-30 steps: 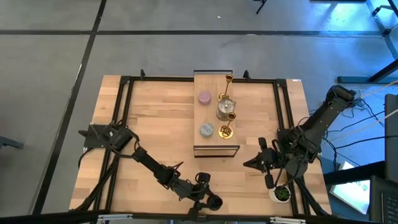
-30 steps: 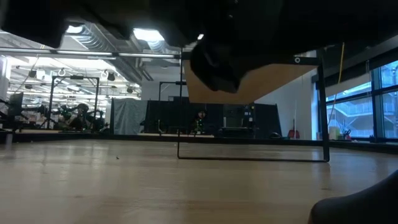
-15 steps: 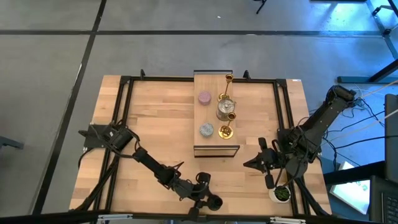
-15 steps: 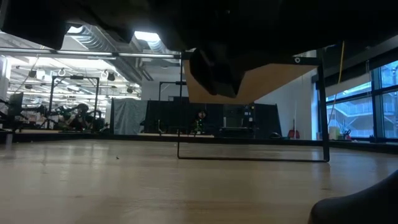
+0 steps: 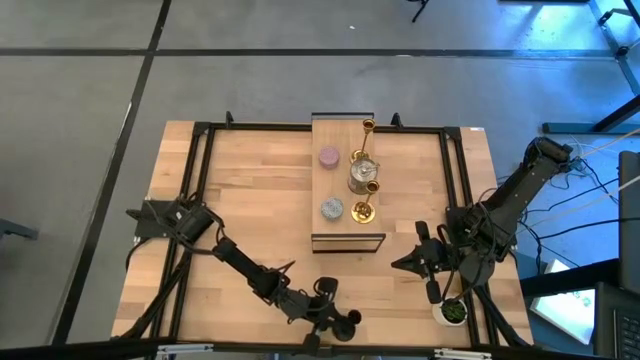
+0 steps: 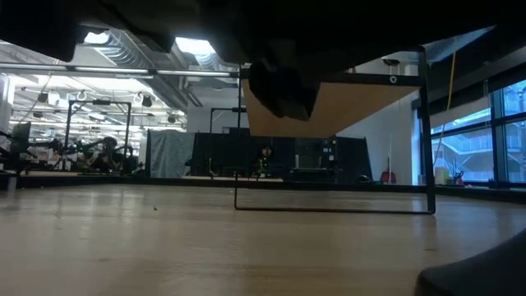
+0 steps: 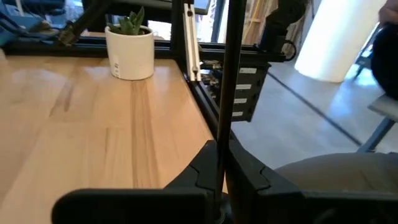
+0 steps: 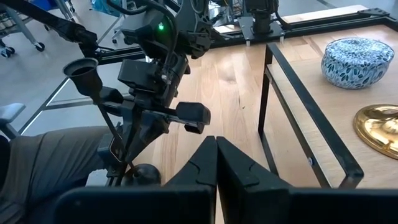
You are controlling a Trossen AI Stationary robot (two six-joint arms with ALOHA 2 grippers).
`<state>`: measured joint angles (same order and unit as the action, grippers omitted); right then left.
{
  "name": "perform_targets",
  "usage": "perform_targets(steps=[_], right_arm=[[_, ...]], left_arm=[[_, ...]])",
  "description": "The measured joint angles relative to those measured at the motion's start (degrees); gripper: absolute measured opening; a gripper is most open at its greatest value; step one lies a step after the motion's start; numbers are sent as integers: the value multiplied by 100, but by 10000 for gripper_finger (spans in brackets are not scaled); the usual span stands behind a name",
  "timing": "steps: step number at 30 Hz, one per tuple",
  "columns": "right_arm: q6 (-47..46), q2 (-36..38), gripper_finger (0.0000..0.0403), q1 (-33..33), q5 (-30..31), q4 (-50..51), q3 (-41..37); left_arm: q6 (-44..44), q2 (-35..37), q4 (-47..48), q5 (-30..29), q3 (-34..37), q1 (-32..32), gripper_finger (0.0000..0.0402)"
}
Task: Pick & Place candle stick holders
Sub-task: Put the black candle holder on the shelf
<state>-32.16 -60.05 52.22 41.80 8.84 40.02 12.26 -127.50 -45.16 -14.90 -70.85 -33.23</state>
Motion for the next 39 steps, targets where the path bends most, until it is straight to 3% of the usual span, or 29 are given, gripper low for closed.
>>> perform_targets(steps=[11, 23, 28, 30, 34, 39], right_arm=[[0, 0, 1, 1, -2, 37, -1], [3, -160, 1, 0, 87, 9, 1], [68, -388, 1, -3, 407, -9, 1], [40, -516, 1, -1, 368, -89, -1], [84, -747, 1, -4, 296, -566, -1], [102, -655, 1, -229, 459, -875, -1]], left_arm=[[-399, 934, 1135, -411, 9, -122, 7], [-1464, 3471, 3433, -2208, 7, -77, 7], [-1894, 4287, 4083, -2031, 7, 544, 7], [-1905, 4509, 4359, -1648, 7, 941, 7], [-1989, 4722, 4768, -938, 12, 1666, 7], [-2357, 4923, 4906, -749, 9, 2116, 7]])
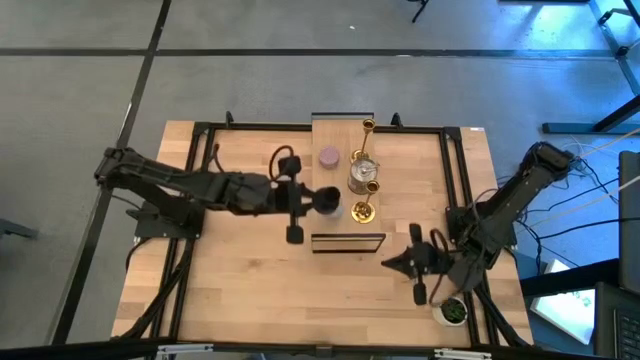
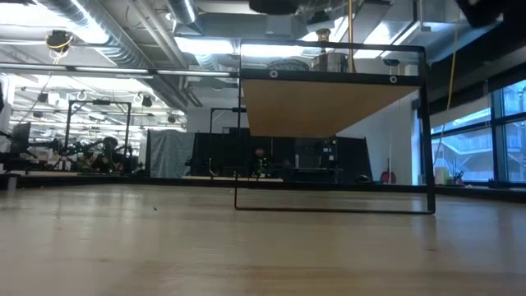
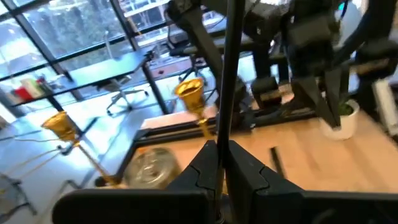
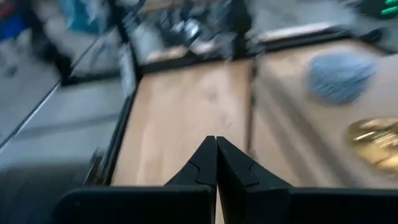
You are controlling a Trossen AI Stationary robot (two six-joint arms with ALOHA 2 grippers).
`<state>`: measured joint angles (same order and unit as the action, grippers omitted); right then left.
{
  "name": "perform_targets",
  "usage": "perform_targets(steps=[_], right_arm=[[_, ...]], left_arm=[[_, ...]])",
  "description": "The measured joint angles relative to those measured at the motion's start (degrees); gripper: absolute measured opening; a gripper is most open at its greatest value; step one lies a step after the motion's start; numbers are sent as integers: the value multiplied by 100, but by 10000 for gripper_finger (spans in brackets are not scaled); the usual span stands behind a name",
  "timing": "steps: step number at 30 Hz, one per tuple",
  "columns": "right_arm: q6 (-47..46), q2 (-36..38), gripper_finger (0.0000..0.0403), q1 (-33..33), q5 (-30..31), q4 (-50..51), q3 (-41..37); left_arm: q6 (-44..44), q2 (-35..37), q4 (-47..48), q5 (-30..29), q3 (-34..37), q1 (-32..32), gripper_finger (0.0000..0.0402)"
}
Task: Pick & Place candle stick holders
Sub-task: Put the black candle holder on the shelf
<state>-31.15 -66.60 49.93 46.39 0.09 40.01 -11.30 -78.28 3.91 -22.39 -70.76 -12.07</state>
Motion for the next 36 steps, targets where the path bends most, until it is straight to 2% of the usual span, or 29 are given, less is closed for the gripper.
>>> perform_targets(steps=[2, 4, 8, 12, 15, 22, 24, 30, 36], right_arm=[[83, 115, 1, -136, 192, -117, 3], [613, 224, 1, -234, -9, -29, 2], [2062, 539, 1, -456, -1212, -26, 2], [2946, 1061, 1, -794, -2528, 48, -83], [3138, 1466, 1, -1064, -2847, 35, -325], [3163, 2457, 1, -1730, -3048, -357, -1201], [3223, 2736, 1, -1981, -3459, -517, -1374], [3808, 3210, 1, -2769, -5470, -1224, -1747], [3608, 3161, 1, -3248, -5444, -889, -1784]], left_arm=[[-134, 15, 43, 8, 0, 127, 7], [-150, 13, 52, 229, 0, 305, 7], [-145, 17, 79, 1183, 112, 777, 7], [-75, 69, -93, 1569, 422, 1226, 7], [-47, 189, -615, 2111, 639, 1576, 7], [4, 230, -721, 3073, 702, 2127, 7], [3, 193, -699, 3248, 711, 2211, 7], [72, 194, -1111, 3760, 1080, 2544, 7], [260, 196, -1336, 4080, 1334, 2849, 7]])
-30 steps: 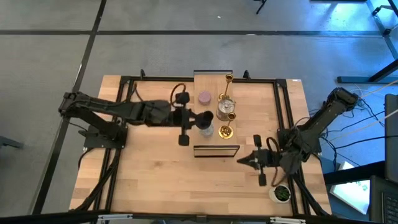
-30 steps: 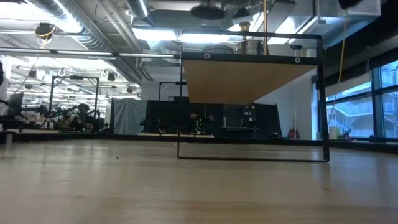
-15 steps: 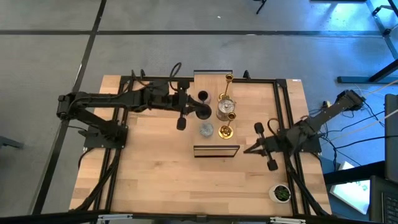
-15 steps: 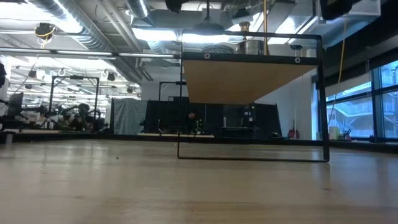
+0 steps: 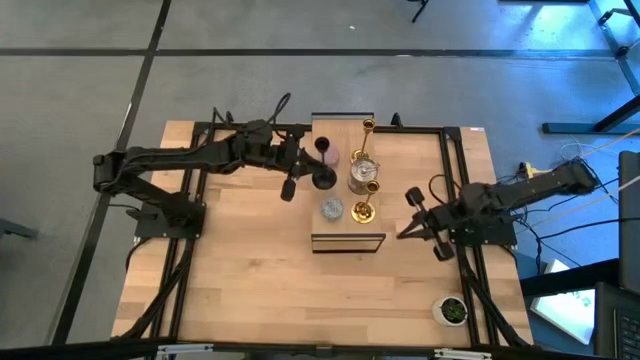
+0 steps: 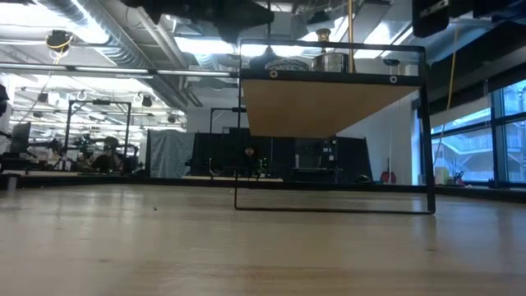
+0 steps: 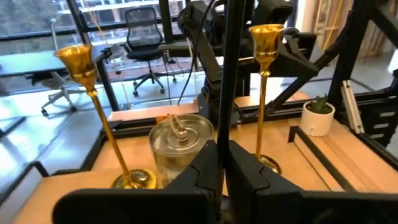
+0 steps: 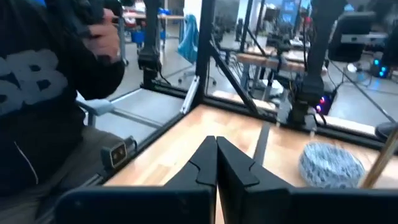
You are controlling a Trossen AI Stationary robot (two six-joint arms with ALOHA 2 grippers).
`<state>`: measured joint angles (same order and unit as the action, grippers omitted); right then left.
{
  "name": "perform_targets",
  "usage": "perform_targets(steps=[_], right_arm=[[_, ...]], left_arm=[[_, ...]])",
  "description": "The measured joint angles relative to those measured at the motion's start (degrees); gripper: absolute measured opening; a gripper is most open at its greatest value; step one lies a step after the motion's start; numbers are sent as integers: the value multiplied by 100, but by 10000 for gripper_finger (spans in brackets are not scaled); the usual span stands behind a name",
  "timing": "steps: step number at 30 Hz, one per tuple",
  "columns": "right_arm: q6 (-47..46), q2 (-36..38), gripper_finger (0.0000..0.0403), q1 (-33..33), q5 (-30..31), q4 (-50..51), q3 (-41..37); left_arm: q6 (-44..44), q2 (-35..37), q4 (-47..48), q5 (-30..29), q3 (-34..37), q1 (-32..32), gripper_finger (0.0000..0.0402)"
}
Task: Pick & Place candle stick holders
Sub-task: Put the black candle holder on the shelf
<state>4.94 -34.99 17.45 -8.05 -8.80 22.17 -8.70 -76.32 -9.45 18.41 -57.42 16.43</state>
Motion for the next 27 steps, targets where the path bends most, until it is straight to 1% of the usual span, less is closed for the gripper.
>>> perform_targets(steps=[4, 12, 15, 22, 27], right_arm=[[-47, -60, 1, -145, -11, 54, 0], [-108, -63, 1, -295, -15, 136, 0], [-108, -63, 1, -295, -16, 140, 0], [-108, -63, 1, -295, -48, 189, 0], [-108, -63, 1, -295, -101, 194, 0]], left_arm=[[100, -4, -217, 123, 86, 24, 7], [-51, -4, -134, 60, 102, 47, 7], [21, -14, -164, 60, 112, 94, 7], [377, -47, -1021, 33, 567, 216, 7], [493, -51, -1121, 61, 657, 254, 6]])
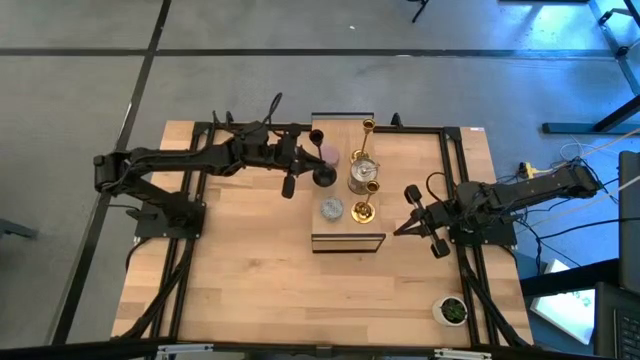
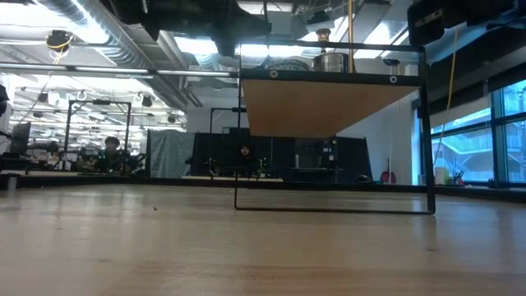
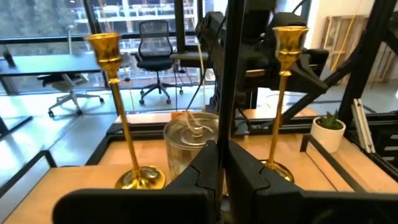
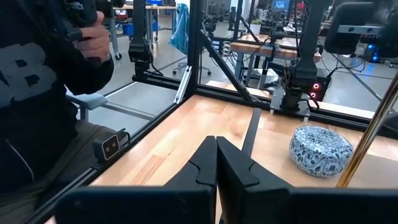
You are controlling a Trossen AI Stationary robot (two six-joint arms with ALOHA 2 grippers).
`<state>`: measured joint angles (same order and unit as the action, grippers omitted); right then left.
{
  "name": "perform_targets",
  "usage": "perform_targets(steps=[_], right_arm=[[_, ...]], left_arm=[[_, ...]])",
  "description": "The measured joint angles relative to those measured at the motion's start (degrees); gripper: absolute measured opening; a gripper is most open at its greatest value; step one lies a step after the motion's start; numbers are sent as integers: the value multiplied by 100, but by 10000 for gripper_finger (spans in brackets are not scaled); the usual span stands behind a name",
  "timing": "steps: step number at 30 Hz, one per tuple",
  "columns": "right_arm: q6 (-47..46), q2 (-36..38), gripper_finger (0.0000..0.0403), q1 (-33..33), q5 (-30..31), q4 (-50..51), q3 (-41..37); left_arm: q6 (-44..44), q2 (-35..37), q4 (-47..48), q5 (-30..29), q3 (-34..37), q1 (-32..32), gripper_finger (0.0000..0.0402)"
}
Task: Pick & Place candle stick holders
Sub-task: Put the black candle holder on the shelf
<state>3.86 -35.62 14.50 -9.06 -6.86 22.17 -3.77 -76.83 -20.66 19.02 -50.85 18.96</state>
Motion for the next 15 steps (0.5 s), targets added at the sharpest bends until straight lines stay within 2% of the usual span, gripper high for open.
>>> perform_targets(steps=[8, 15], right_arm=[[0, 0, 1, -2, -2, 16, 0], [0, 0, 1, -2, -4, 25, 0]], left_arm=[[-88, -20, 110, -27, -1, -4, 6], [-95, -343, 2, -28, -9, -4, 6]])
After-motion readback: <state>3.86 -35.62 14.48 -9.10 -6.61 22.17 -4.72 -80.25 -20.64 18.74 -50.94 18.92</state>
